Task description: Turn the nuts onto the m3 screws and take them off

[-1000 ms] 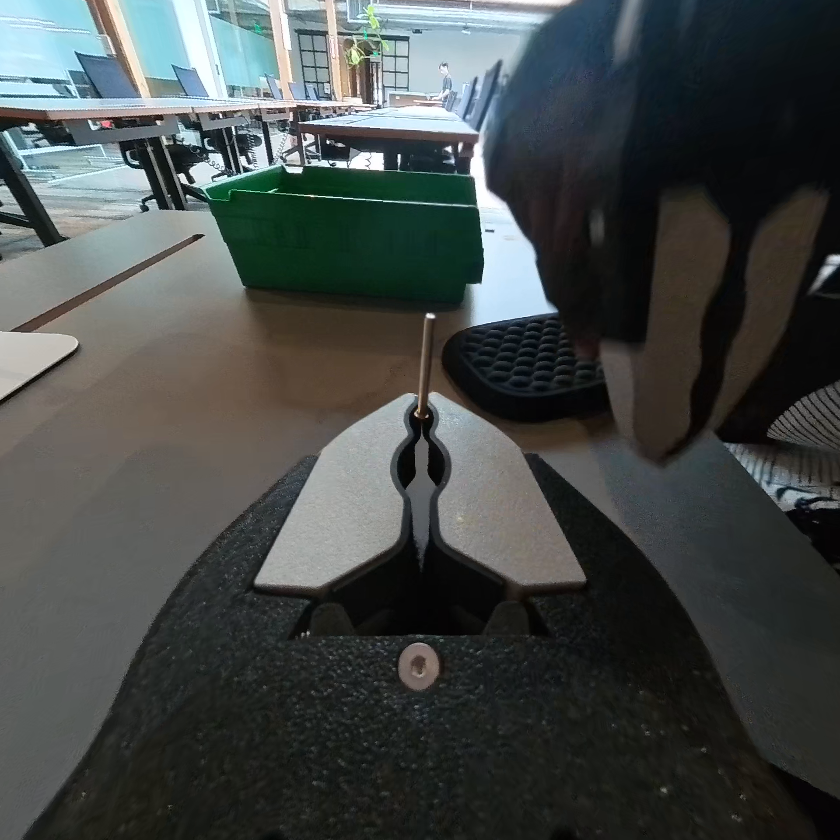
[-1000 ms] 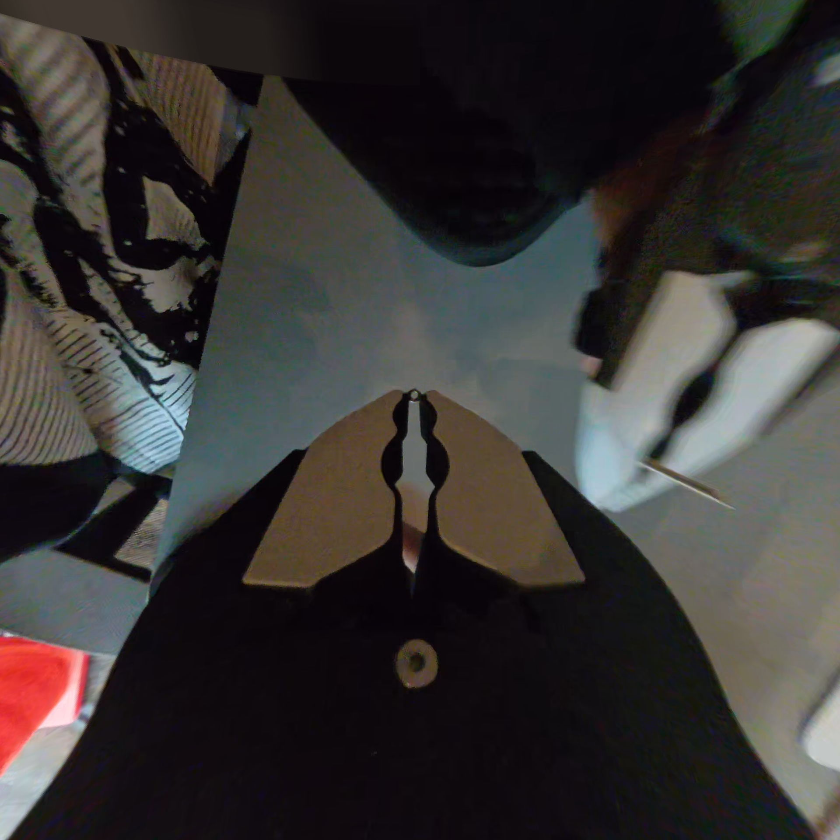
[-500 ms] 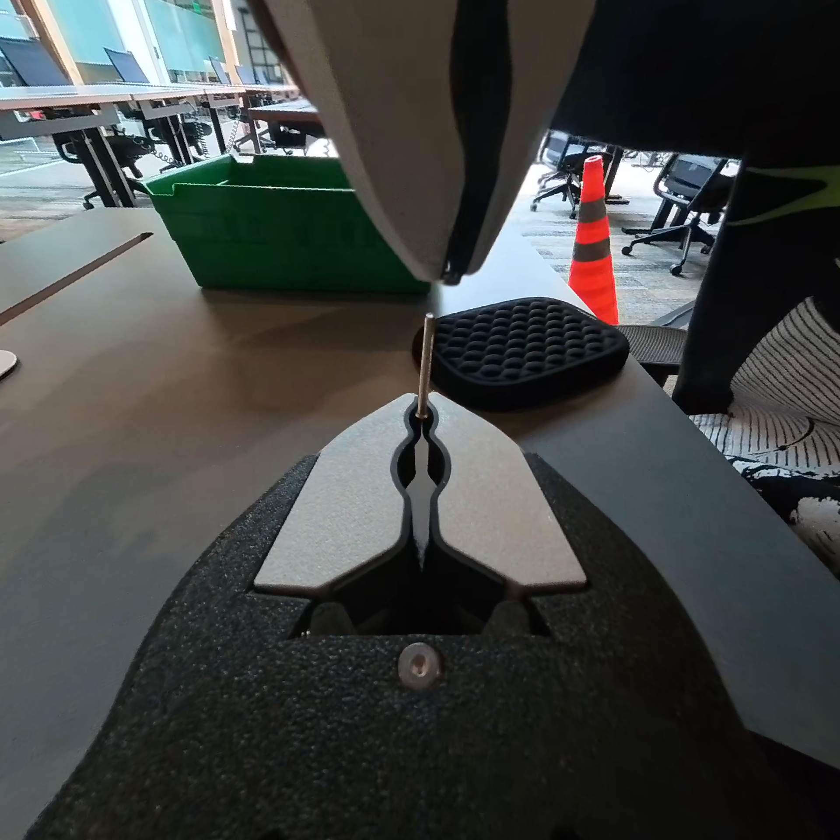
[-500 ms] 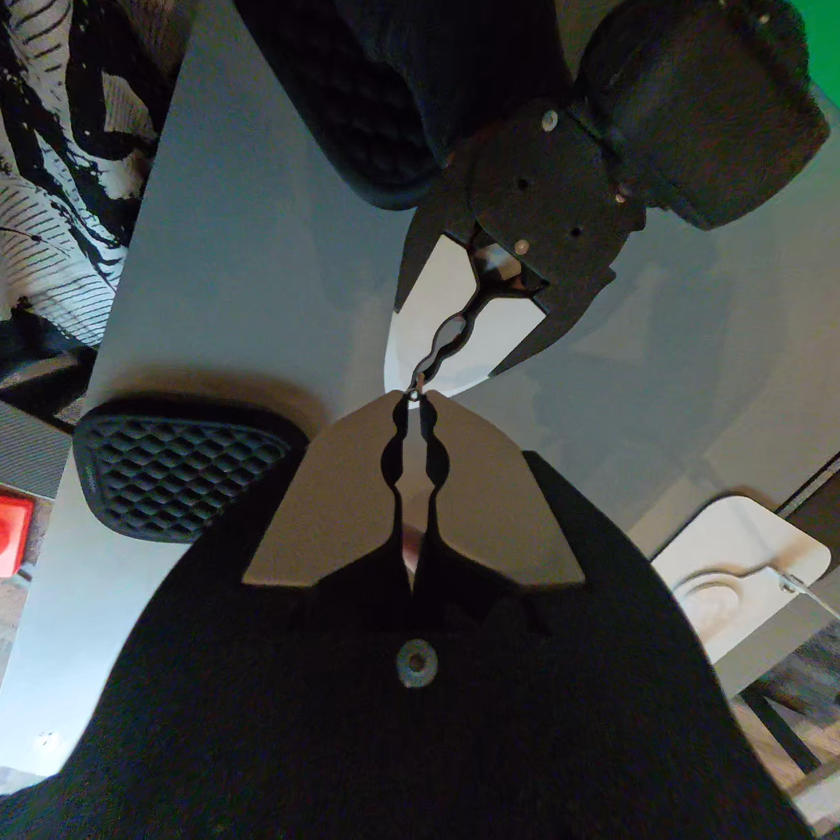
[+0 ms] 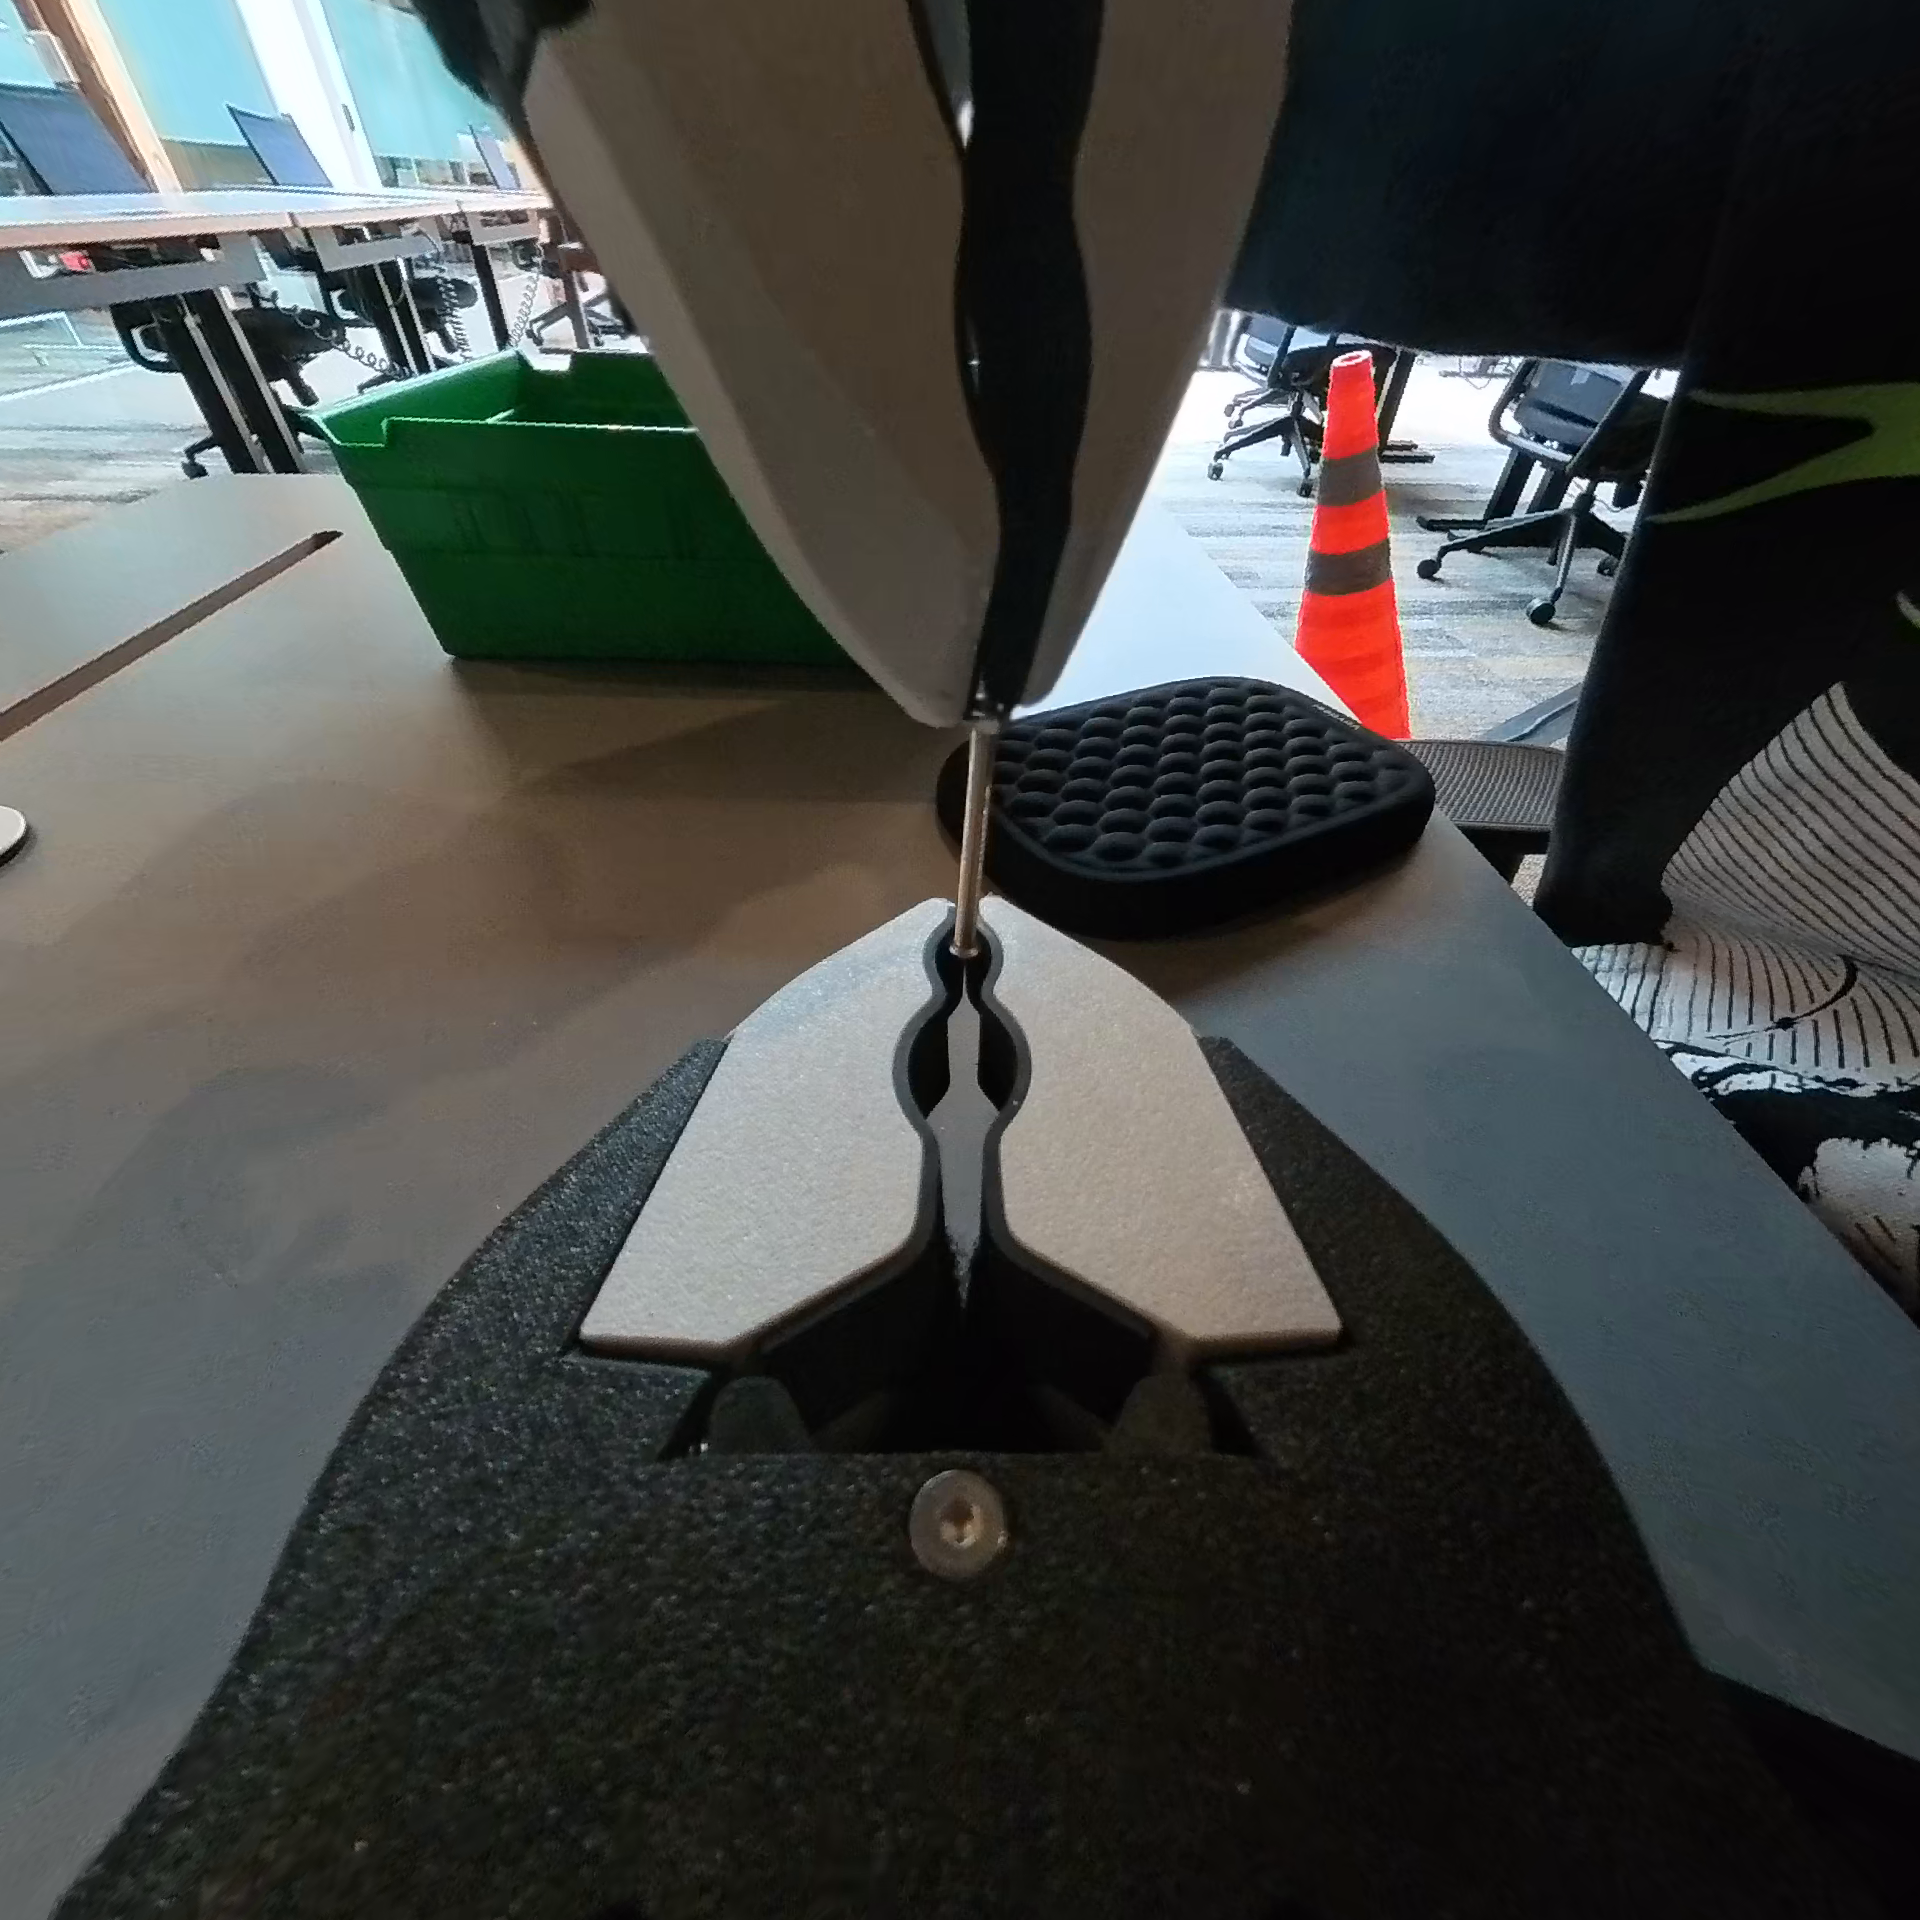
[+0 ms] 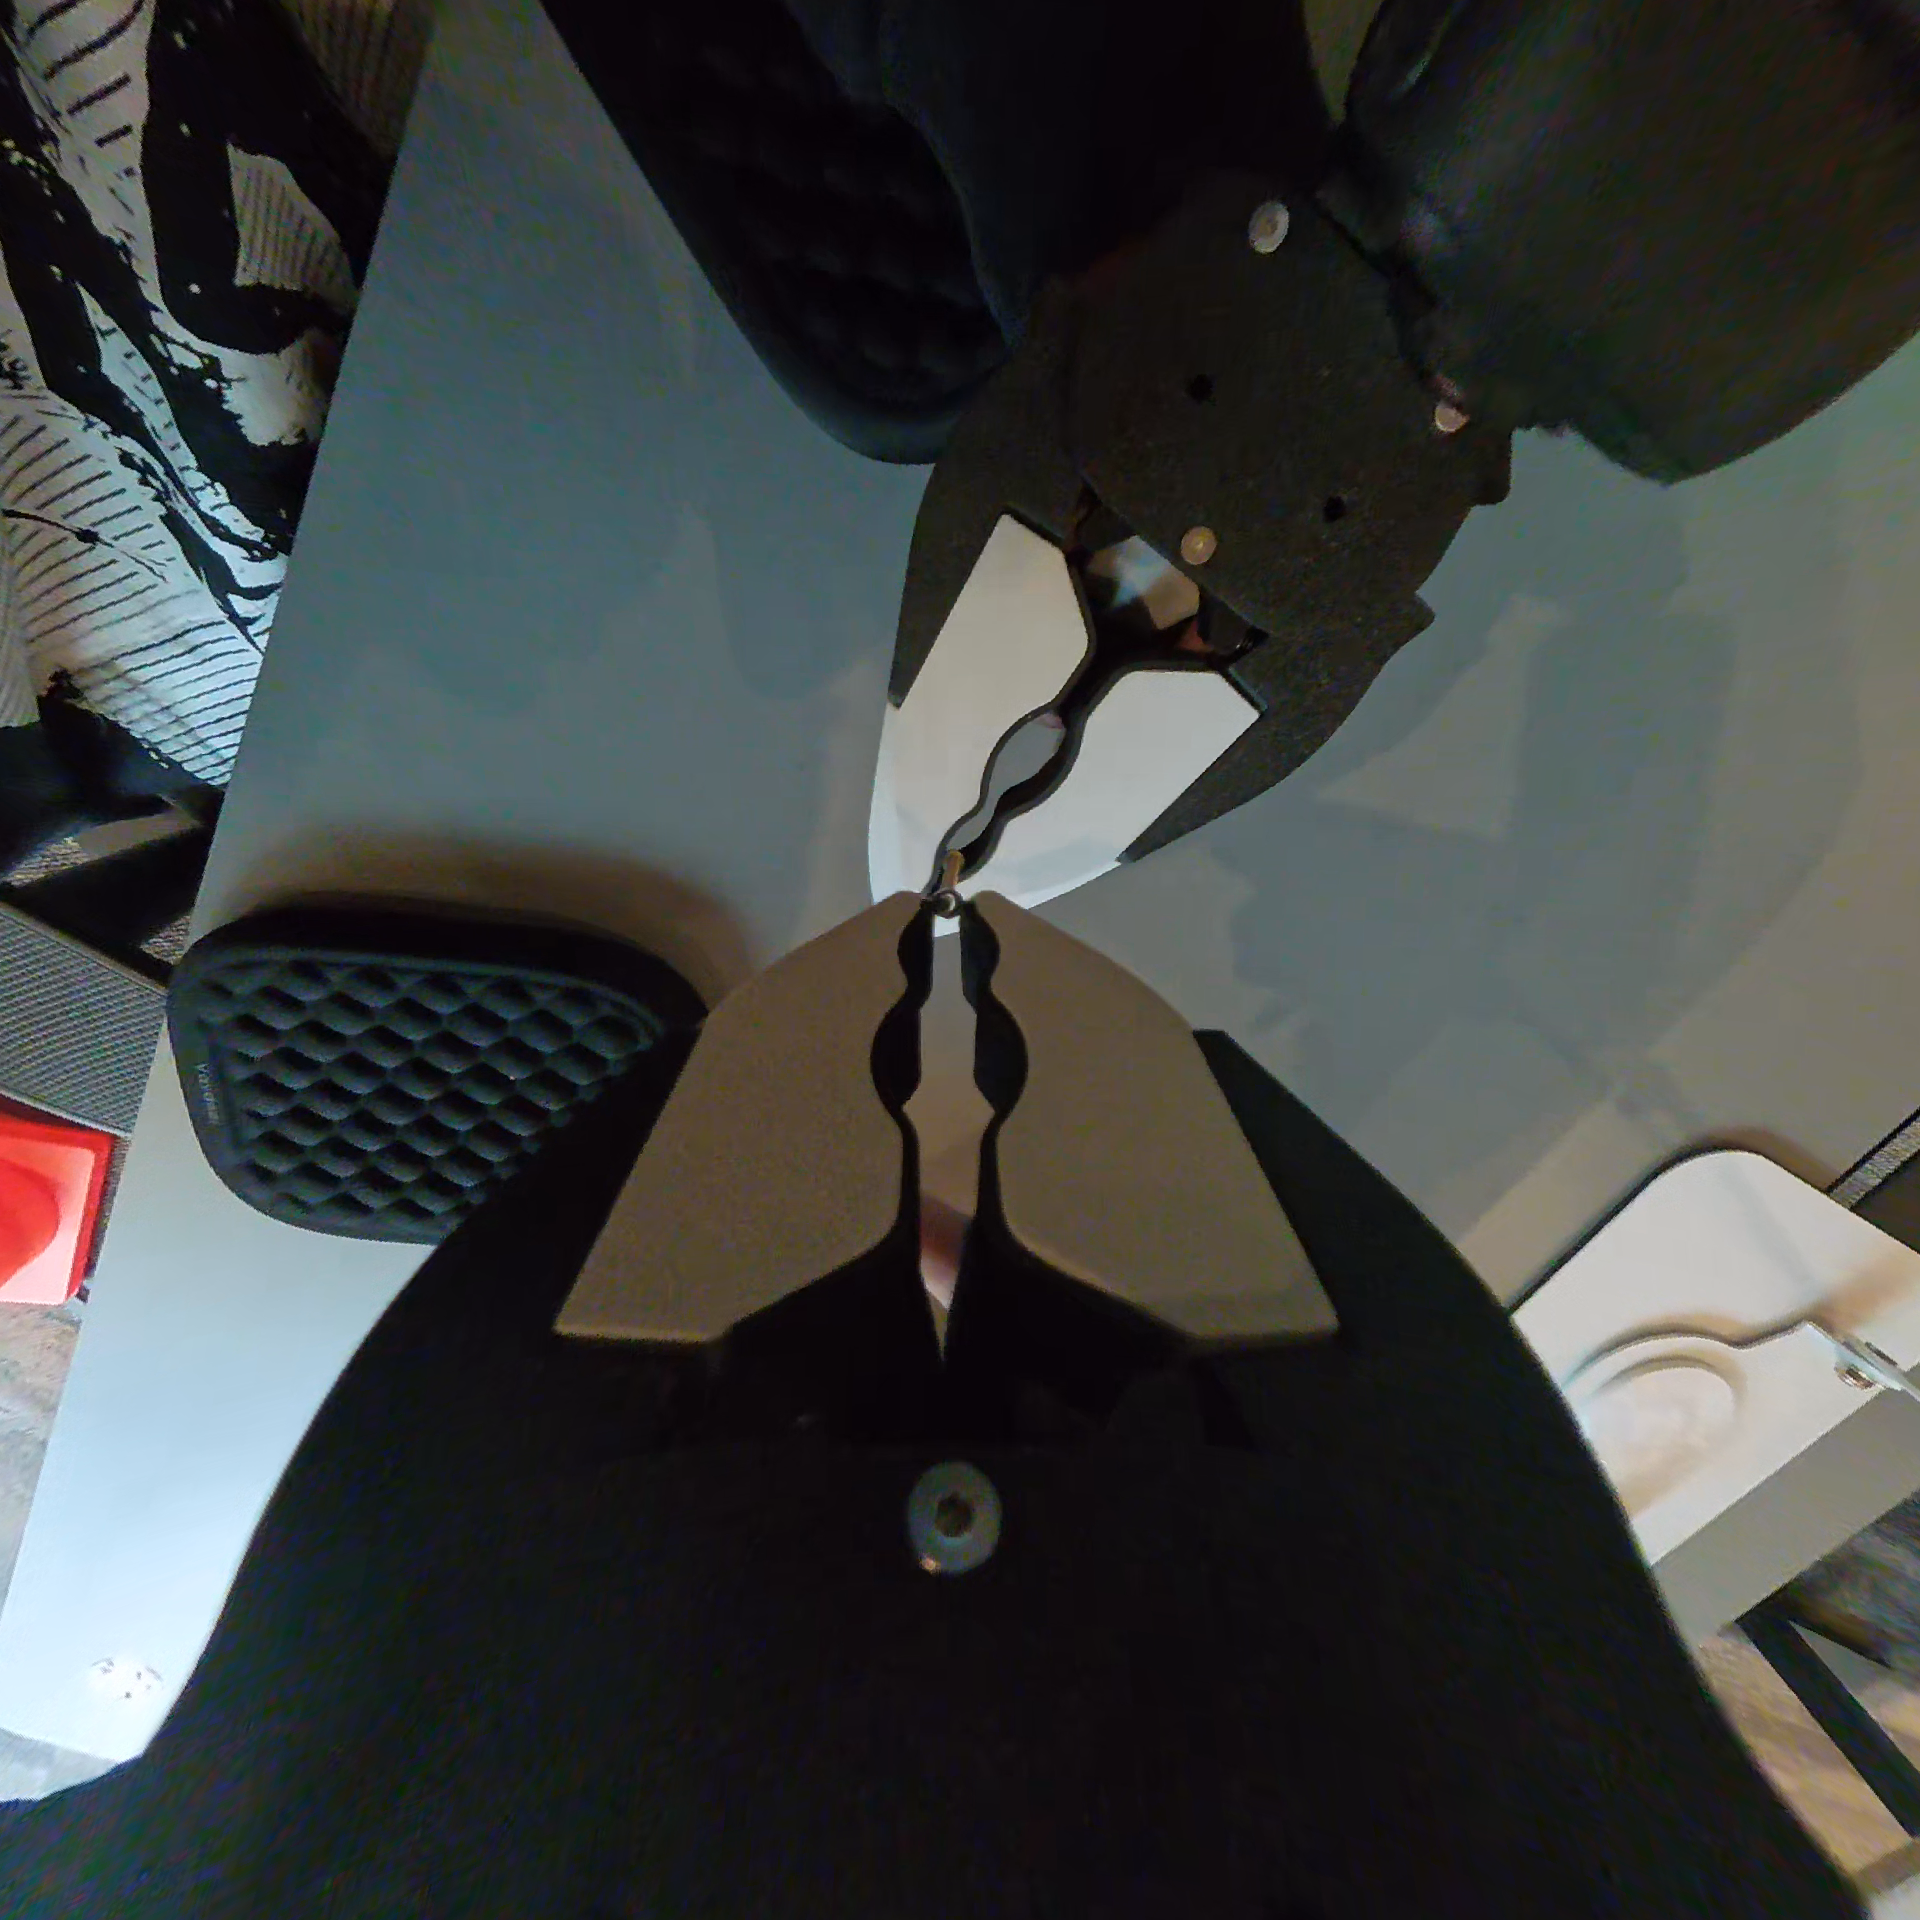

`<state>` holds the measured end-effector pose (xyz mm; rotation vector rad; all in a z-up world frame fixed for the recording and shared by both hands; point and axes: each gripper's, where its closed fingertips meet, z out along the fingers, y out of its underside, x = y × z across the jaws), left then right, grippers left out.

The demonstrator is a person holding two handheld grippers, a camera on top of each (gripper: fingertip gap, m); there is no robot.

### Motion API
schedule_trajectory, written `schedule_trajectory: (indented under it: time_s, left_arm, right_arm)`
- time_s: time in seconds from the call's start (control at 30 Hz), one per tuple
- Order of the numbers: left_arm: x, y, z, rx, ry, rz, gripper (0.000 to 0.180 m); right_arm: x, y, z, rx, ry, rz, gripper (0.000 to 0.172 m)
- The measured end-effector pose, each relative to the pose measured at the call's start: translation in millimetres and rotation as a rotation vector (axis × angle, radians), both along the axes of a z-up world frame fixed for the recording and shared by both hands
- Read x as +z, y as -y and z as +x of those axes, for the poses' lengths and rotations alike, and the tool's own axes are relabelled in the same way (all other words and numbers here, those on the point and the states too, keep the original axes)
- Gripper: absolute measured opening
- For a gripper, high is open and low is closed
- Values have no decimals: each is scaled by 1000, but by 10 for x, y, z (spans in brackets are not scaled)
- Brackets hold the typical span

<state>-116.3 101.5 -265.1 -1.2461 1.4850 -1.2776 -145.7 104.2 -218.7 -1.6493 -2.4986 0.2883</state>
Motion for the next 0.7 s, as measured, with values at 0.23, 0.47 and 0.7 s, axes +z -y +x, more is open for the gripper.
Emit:
schedule_trajectory:
  time_s: [0.23, 0.47, 0.7]
  left_arm:
    - [4, 0, -2, 0, 2, -3, 0]
    - [13, 0, -2, -1, 7, -7, 0]
    - [18, 1, -1, -2, 10, -9, 0]
  right_arm:
    - [1, 5, 7, -4, -9, -3, 4]
    - [8, -7, 23, -8, -11, 7, 4]
    - [18, -17, 30, -12, -11, 11, 4]
